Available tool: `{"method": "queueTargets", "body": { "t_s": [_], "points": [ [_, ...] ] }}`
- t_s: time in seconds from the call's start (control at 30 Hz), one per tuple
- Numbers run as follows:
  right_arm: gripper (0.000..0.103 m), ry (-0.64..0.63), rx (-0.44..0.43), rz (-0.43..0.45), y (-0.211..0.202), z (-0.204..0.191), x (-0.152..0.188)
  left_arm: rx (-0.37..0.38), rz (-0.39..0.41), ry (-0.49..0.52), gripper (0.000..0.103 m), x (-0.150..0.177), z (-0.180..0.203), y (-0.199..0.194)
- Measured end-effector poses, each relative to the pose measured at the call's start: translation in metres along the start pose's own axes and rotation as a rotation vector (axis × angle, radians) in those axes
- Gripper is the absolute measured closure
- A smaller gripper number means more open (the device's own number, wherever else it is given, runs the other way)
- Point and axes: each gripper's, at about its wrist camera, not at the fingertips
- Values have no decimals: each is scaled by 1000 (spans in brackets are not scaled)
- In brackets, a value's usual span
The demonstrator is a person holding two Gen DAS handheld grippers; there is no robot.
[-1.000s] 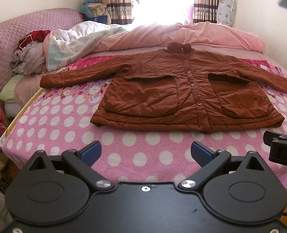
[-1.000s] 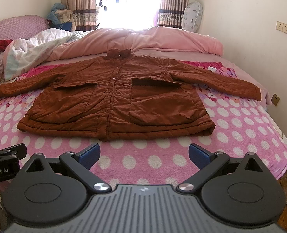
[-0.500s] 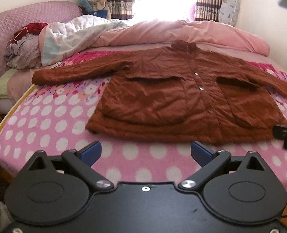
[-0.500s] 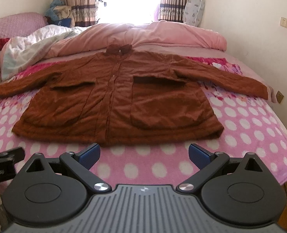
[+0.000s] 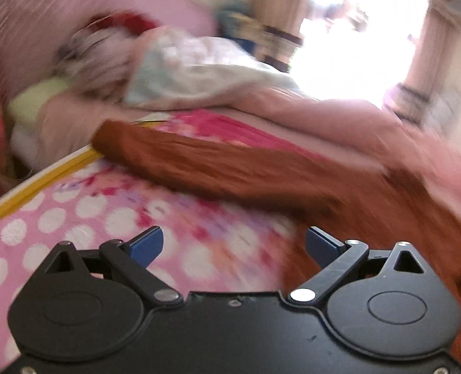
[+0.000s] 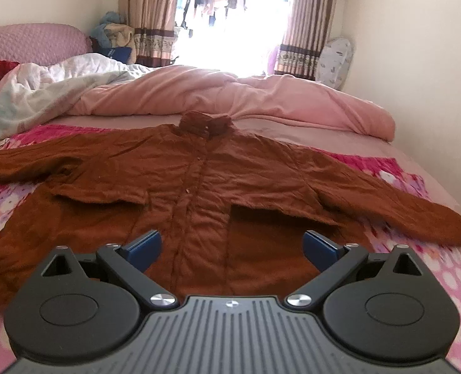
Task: Fold large clothes
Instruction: 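Grasp the cuff of the brown jacket sleeve with the left tool, then lay the held sleeve across the jacket front and open the left tool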
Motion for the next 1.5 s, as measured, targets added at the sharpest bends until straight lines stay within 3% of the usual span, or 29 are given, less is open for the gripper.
{"method": "queueTargets", "body": {
  "t_s": [0.23, 0.43, 0.53, 0.6, 0.67, 0.7, 0.73, 0.87, 0.93, 1.17, 1.4, 1.5],
  "points": [
    [0, 30, -87, -75, 54, -6, -29, -74, 43, -343, 8, -74, -105, 82],
    [0, 32, -120, -120, 87, -18, -43, 6, 40, -614, 8, -92, -159, 140],
    [0, 53, -138, -154, 101, -20, -47, 16, 90, -644, 8, -99, -163, 149],
    [0, 64, -148, -168, 107, -21, -47, 13, 96, -645, 9, -104, -163, 149],
    [0, 78, -148, -183, 113, -21, -48, -6, 90, -638, 20, -109, -160, 152],
    [0, 86, -148, -189, 116, -21, -48, -14, 79, -631, 60, -113, -159, 155],
    [0, 92, -150, -194, 118, -21, -48, -14, 44, -635, 87, -116, -159, 160],
    [0, 125, -158, -206, 125, -17, -48, 7, 37, -685, 86, -116, -164, 166],
    [0, 142, -162, -209, 126, -13, -49, 22, 49, -691, 94, -118, -162, 164],
    [0, 167, -180, -195, 125, 0, -48, 79, 108, -610, 96, -140, -125, 135],
    [0, 197, -215, -176, 117, 17, -45, 237, 140, -386, 97, -167, -9, 90],
    [0, 210, -241, -172, 113, 28, -42, 360, 125, -287, 97, -169, 61, 75]
  ]
}}
Point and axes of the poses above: each gripper's, at about its wrist camera, not at the fingertips, and y roughly the way its jaws point, z to its right, x to its underside, and after that the axes turned 12 degrees about -z, right-handed
